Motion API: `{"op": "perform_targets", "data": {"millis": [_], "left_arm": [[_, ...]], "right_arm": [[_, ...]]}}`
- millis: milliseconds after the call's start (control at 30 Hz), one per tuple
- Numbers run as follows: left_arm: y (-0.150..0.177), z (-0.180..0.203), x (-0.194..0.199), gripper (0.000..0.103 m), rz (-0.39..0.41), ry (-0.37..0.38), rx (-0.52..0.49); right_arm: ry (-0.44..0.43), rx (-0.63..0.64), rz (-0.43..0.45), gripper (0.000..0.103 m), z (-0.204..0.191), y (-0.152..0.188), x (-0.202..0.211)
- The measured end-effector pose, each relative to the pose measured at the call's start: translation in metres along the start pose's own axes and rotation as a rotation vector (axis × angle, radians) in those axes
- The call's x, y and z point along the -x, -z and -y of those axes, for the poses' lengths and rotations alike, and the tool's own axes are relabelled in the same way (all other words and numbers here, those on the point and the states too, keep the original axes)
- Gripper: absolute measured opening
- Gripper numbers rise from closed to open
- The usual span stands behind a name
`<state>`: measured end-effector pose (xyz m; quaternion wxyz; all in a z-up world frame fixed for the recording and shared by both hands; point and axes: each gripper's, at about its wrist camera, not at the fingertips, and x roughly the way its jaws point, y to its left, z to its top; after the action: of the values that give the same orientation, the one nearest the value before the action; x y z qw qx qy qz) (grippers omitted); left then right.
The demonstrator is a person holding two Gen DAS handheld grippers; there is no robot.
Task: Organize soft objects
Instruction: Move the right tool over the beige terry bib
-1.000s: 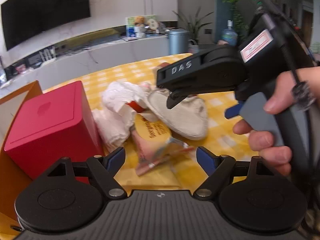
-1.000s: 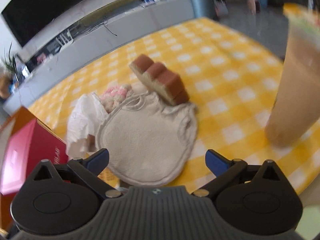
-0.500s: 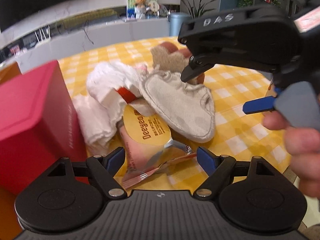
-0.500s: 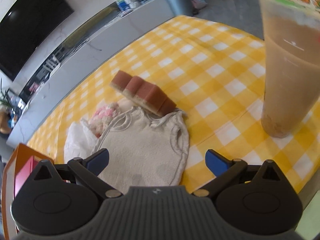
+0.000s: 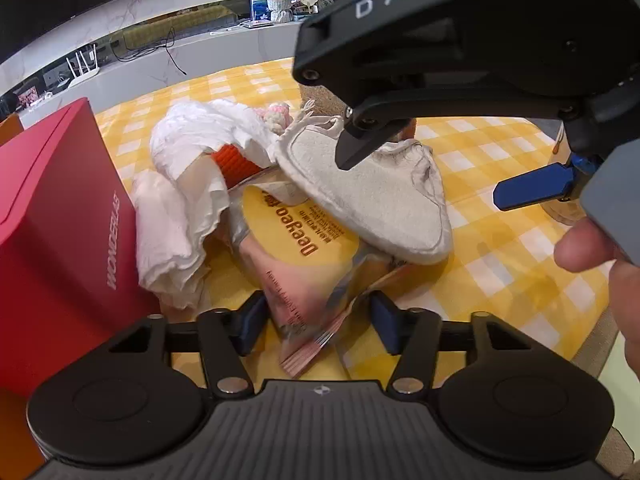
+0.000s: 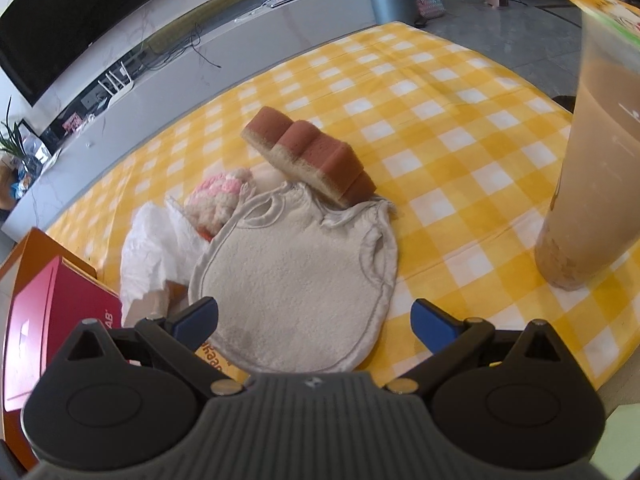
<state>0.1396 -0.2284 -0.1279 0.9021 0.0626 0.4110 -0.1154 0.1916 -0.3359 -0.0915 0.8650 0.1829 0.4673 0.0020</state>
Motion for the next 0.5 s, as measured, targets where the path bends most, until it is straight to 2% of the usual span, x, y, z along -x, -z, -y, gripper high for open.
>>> {"op": "perform_targets", "data": {"millis": [33, 100, 167, 267, 300, 333, 367, 433, 500], "left_arm": [[0.0, 0.0, 0.001, 0.054, -0.003, 0.0, -0.001], [0.003, -0.001, 0.005, 0.052, -0.011, 0.001, -0.012], [0.008, -0.004, 0.011, 0.04, -0.018, 0.013, -0.023], [0.018, -0.007, 0.019, 0.039, -0.03, 0.023, -0.024], [0.019, -0.007, 0.021, 0.041, -0.03, 0.019, -0.026], [0.02, -0.007, 0.022, 0.05, -0.028, 0.01, -0.03], [0.02, -0.006, 0.022, 0.065, -0.018, 0.0, -0.032], [0.017, -0.003, 0.022, 0.077, 0.03, -0.024, -0.044], [0.016, 0.0, 0.024, 0.078, 0.068, -0.032, -0.073]], "right_arm": [[0.005, 0.001, 0.001, 0.1, 0.0, 0.0, 0.001], [0.014, -0.008, 0.001, 0.1, 0.003, 0.0, 0.002], [0.018, -0.026, 0.001, 0.1, 0.006, 0.0, 0.003], [-0.008, -0.073, -0.009, 0.1, 0.014, -0.001, 0.006], [-0.021, -0.092, -0.01, 0.1, 0.017, -0.001, 0.007], [-0.031, -0.109, -0.01, 0.1, 0.018, -0.001, 0.008], [-0.035, -0.12, -0.008, 0.1, 0.02, -0.001, 0.008], [-0.033, -0.128, -0.002, 0.1, 0.02, -0.001, 0.009], [-0.023, -0.123, -0.006, 0.1, 0.018, -0.002, 0.008]]}}
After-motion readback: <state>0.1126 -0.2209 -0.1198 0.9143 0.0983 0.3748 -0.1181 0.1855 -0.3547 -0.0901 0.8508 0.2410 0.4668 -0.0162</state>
